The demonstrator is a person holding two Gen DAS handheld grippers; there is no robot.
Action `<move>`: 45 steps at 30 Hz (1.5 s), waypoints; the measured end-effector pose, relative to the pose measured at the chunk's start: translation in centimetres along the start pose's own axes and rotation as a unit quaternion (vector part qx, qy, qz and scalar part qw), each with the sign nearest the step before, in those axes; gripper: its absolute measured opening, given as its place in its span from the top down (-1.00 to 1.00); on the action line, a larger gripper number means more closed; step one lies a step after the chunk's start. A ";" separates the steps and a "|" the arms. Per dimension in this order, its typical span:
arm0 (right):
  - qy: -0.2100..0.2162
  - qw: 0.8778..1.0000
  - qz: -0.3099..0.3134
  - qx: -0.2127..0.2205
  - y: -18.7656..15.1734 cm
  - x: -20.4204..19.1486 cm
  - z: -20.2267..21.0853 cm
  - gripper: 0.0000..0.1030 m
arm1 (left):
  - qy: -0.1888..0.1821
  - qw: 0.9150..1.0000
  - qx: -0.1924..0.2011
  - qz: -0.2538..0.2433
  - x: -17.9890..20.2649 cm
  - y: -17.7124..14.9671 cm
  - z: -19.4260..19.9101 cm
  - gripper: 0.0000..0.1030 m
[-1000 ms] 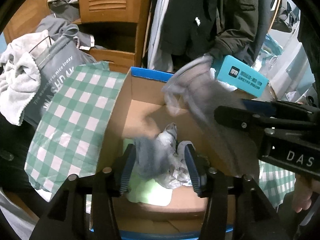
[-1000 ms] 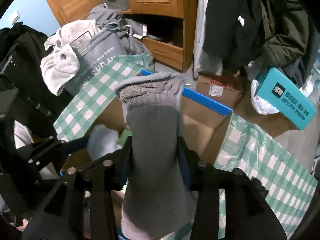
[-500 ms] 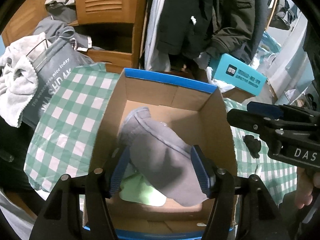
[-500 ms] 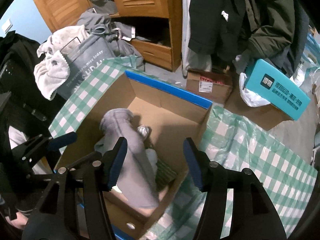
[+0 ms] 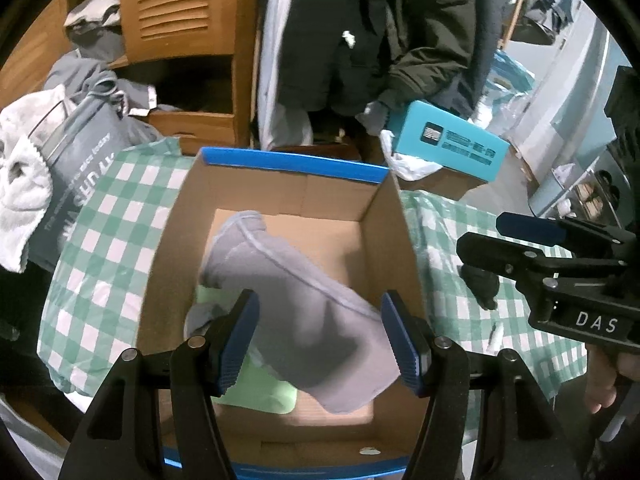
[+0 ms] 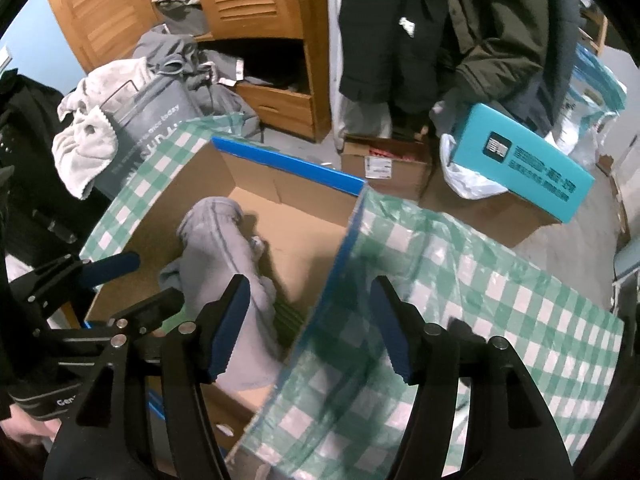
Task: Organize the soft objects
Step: 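Move both tools back over the black knit item and white paper scrap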
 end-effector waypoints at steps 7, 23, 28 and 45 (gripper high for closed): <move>-0.009 1.000 -0.016 0.001 -1.6 2.5 1.1 -0.23 | -0.009 1.000 -0.005 -0.026 2.8 -0.2 -0.3 -0.26; -0.023 0.998 -0.065 0.003 -5.8 8.8 3.0 -0.24 | -0.028 0.995 -0.024 -0.092 10.5 -1.1 -2.2 -0.26; -0.029 0.995 -0.093 -0.003 -7.7 11.6 3.2 -0.24 | -0.033 0.994 -0.034 -0.102 12.6 -1.6 -3.0 -0.26; -0.048 0.983 -0.172 -0.048 -14.3 18.7 0.7 -0.24 | -0.053 0.988 -0.076 -0.121 17.9 -3.6 -6.8 -0.26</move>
Point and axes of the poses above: each gripper's, at about its wrist camera, not at the fingertips, and z roughly against the way its jaws point, x to its right, y to its top, the point moved 10 cm from there along -z, roughly the way its jaws point, and after that the axes turned 3 degrees about -x, right-handed, at the moved point
